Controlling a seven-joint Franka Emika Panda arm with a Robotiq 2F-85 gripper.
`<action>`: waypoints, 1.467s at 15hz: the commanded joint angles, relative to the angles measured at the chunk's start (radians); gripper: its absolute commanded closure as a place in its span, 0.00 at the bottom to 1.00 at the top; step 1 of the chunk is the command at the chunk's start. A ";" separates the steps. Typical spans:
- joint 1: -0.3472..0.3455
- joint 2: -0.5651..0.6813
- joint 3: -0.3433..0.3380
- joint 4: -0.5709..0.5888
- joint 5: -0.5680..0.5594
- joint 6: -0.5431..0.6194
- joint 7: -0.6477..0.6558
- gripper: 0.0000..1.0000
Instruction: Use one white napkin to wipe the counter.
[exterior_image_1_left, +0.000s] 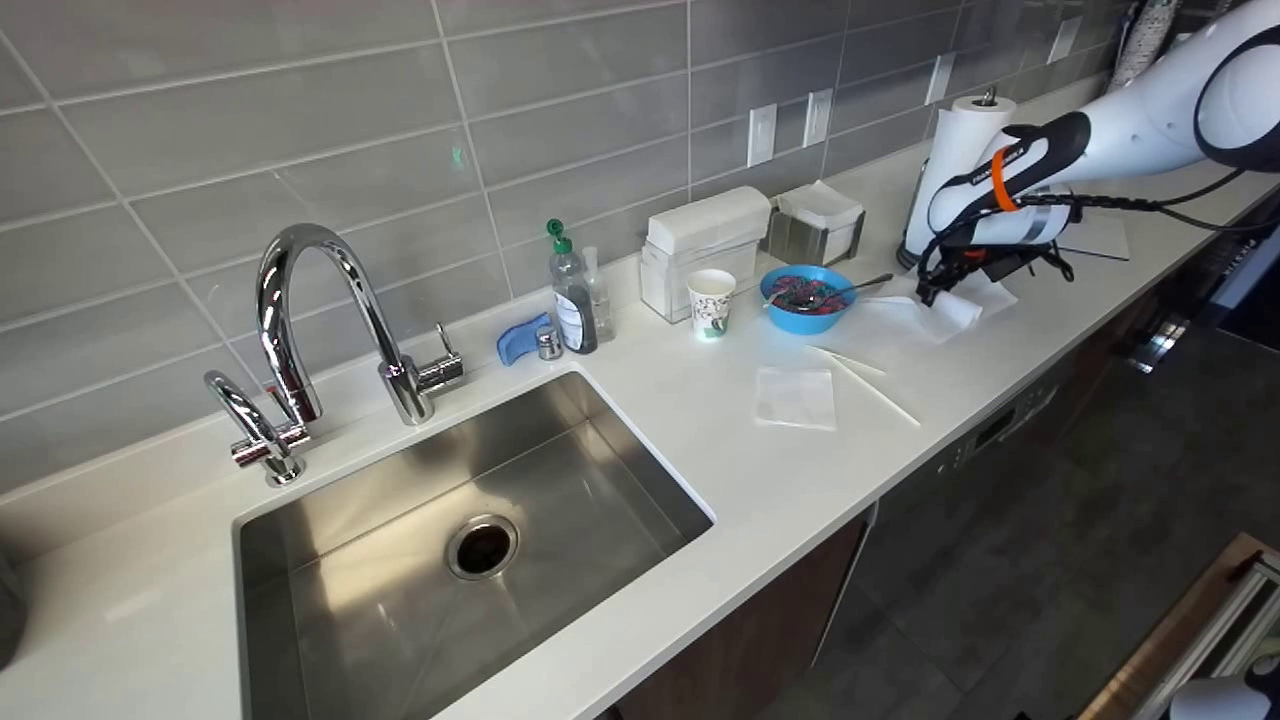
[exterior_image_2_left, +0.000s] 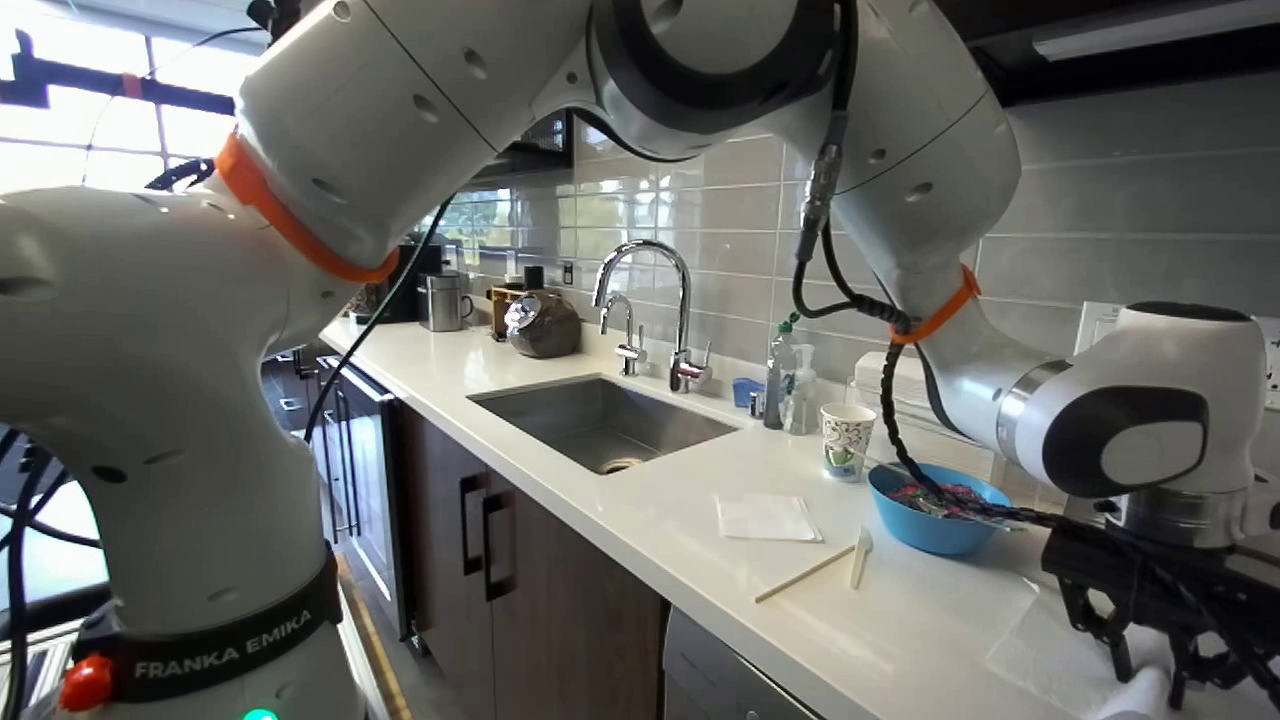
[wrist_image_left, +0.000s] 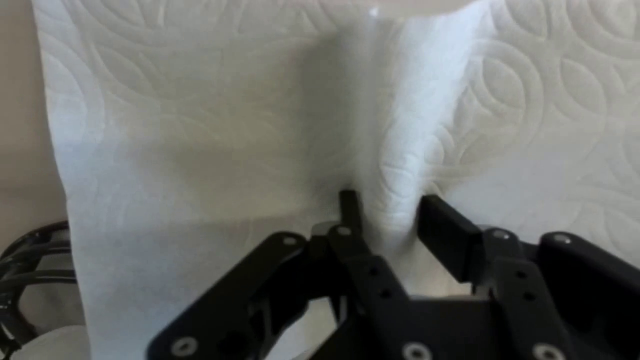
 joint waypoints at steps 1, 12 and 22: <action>0.009 0.007 -0.010 0.006 -0.006 -0.053 -0.011 0.95; -0.012 -0.197 0.065 -0.216 0.197 -0.199 0.009 1.00; 0.103 -0.147 -0.016 -0.209 0.087 -0.139 -0.013 1.00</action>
